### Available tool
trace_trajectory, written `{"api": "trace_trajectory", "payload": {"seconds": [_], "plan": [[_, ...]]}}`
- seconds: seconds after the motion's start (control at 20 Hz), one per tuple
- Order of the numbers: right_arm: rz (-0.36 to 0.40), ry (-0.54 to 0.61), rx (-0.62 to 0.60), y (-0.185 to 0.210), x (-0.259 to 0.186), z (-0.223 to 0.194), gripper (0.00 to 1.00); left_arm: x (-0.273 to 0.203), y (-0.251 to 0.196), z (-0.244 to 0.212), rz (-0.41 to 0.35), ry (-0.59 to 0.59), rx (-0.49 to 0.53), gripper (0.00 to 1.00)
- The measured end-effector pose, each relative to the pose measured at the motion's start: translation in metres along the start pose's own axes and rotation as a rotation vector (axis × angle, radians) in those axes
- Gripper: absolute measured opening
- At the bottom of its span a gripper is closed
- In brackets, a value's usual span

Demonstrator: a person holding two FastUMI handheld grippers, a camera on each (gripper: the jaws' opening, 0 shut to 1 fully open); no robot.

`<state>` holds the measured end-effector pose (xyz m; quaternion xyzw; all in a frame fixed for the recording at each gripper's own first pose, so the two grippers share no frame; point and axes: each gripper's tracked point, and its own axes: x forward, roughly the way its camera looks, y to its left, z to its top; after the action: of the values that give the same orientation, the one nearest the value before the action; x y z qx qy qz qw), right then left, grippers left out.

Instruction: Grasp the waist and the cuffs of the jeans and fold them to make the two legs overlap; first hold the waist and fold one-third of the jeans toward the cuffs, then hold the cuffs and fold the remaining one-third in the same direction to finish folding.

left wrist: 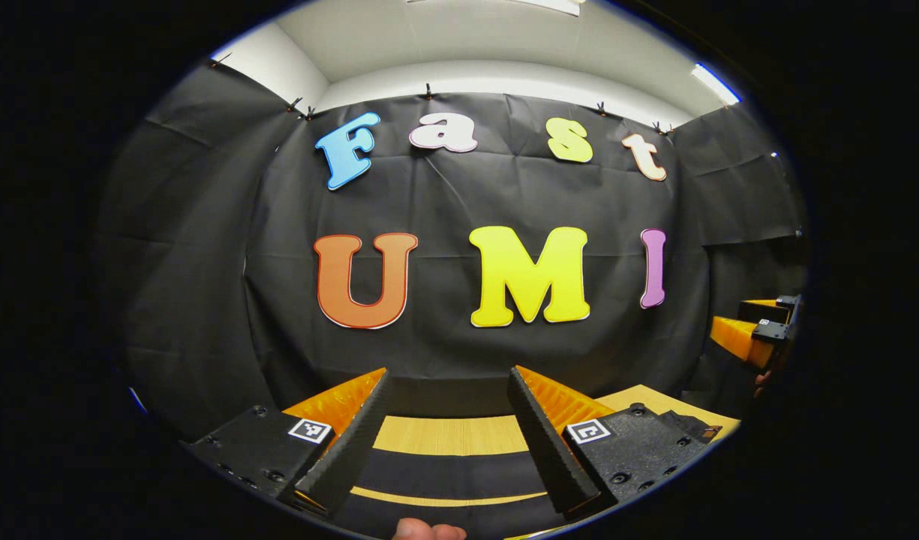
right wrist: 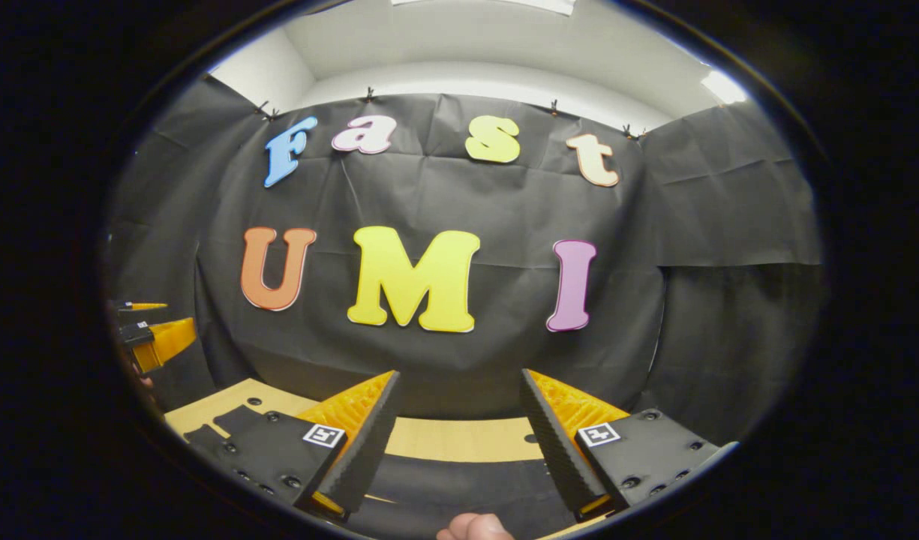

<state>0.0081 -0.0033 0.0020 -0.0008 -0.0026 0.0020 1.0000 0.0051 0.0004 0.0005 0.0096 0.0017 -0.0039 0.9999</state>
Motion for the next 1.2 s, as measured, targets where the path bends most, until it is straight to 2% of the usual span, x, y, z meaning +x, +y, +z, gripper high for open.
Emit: {"api": "trace_trajectory", "payload": {"seconds": [0.4, 0.55, 0.7, 0.8, 0.9, 1.0, 1.15, 1.2], "plan": [[-0.010, 0.007, 0.000, -0.009, 0.002, -0.005, 0.95, 0.001, 0.006, -0.008, 0.008, 0.018, -0.001, 0.98], [-0.064, 0.070, 0.052, -0.039, 0.006, -0.026, 0.95, 0.003, 0.021, -0.022, 0.041, 0.052, -0.011, 0.98], [-0.144, 0.141, 0.075, -0.087, 0.007, -0.055, 0.97, 0.000, 0.052, -0.047, 0.107, 0.115, -0.033, 0.98], [-0.166, 0.218, 0.115, -0.118, 0.003, -0.080, 0.95, -0.009, 0.081, -0.078, 0.173, 0.189, -0.050, 0.99], [-0.153, 0.353, 0.202, -0.143, -0.005, -0.122, 0.95, -0.024, 0.112, -0.113, 0.233, 0.268, -0.086, 0.99], [-0.171, 0.484, 0.307, -0.169, -0.017, -0.166, 0.96, -0.045, 0.138, -0.155, 0.298, 0.382, -0.170, 0.99], [-0.234, 0.610, 0.460, -0.202, -0.034, -0.227, 0.96, -0.091, 0.165, -0.225, 0.362, 0.560, -0.277, 0.99], [-0.254, 0.646, 0.524, -0.204, -0.036, -0.243, 0.93, -0.105, 0.168, -0.246, 0.384, 0.619, -0.340, 0.99]]}}
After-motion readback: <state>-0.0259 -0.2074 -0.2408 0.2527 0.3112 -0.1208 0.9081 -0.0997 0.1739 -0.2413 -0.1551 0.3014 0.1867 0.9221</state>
